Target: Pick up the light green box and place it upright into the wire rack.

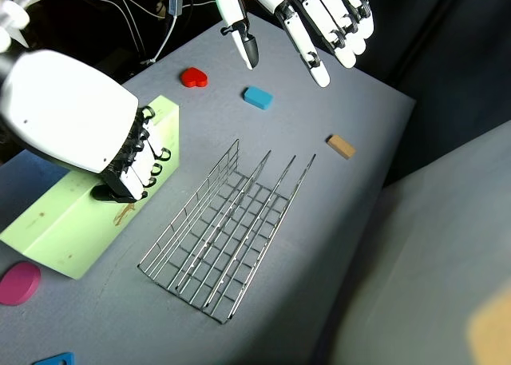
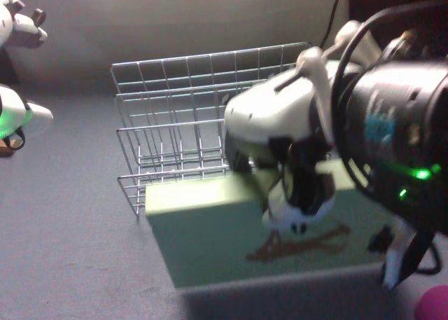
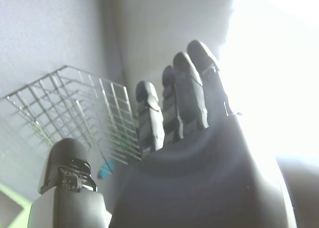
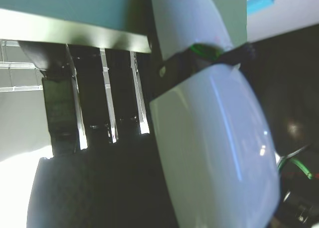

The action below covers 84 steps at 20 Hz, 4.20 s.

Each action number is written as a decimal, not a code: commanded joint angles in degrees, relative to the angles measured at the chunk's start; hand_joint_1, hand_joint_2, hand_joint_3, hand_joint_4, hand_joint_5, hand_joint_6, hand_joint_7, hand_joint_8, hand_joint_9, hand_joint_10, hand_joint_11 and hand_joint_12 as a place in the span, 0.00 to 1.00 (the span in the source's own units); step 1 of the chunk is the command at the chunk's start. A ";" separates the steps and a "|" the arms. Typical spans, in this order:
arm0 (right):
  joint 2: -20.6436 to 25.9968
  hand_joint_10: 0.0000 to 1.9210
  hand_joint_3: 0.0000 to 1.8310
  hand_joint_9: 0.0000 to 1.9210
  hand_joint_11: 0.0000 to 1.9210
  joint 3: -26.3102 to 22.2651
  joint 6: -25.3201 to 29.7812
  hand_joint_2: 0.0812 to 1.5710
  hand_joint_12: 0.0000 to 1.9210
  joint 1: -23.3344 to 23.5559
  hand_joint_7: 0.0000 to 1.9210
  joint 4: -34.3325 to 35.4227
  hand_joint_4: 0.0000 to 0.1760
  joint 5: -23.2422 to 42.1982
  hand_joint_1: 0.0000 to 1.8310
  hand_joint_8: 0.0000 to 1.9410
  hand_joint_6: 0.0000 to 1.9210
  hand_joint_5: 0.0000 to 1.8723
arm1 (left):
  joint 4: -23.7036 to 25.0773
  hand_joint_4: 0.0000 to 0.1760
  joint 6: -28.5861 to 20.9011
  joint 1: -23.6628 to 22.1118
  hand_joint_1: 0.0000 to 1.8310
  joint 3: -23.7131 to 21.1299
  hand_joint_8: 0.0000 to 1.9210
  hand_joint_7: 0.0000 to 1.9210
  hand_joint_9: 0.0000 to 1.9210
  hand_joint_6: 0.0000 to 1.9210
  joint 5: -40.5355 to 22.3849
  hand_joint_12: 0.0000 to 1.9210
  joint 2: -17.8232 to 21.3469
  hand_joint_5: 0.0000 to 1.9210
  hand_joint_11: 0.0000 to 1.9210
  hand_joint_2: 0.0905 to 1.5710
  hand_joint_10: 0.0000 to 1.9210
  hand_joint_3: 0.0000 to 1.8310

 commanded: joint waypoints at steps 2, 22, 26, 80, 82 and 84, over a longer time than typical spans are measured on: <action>0.96 0.75 0.00 0.43 0.42 -1.02 -1.23 0.73 0.79 2.89 0.47 -3.81 0.00 2.62 0.74 0.60 0.54 0.42 | 5.19 0.59 0.58 -0.63 0.09 -0.03 0.00 0.11 0.12 0.00 -1.49 0.37 0.26 0.16 0.00 0.73 0.00 0.00; -5.78 0.75 0.00 0.42 0.40 8.54 -1.71 0.73 0.80 12.49 0.48 -10.62 0.00 7.44 0.74 0.60 0.55 0.42 | 5.17 0.59 0.94 -1.21 0.11 -0.48 0.00 0.12 0.12 0.00 -0.86 0.38 0.25 0.17 0.00 0.72 0.00 0.00; -7.80 0.76 0.00 0.42 0.41 9.65 -1.37 0.73 0.80 10.02 0.47 -10.86 0.00 7.47 0.74 0.60 0.55 0.41 | 4.10 0.59 2.87 -1.19 0.11 -0.33 0.00 0.12 0.12 0.00 -0.66 0.38 0.33 0.16 0.00 0.72 0.00 0.00; -16.97 0.28 0.00 0.35 0.28 24.47 2.88 0.73 0.69 -4.41 0.40 -13.35 0.00 11.87 0.57 0.13 0.21 0.36 | 3.35 0.52 -0.05 2.24 0.13 2.95 0.00 0.13 0.13 0.00 -3.26 0.38 -2.67 0.19 0.00 0.71 0.00 0.00; -16.12 0.19 0.00 0.33 0.24 23.76 2.78 0.72 0.68 -3.85 0.40 -13.35 0.00 11.95 0.55 0.06 0.11 0.35 | 3.35 0.52 -0.20 2.63 0.13 3.23 0.00 0.13 0.13 0.01 -3.54 0.38 -2.91 0.20 0.00 0.71 0.00 0.00; -14.30 0.04 0.00 0.30 0.15 22.10 2.44 0.69 0.67 -2.88 0.34 -13.36 0.00 12.17 0.48 0.00 0.00 0.32 | 3.35 0.52 -0.53 2.93 0.13 3.59 0.00 0.13 0.13 0.00 -3.78 0.38 -3.29 0.19 0.00 0.71 0.00 0.00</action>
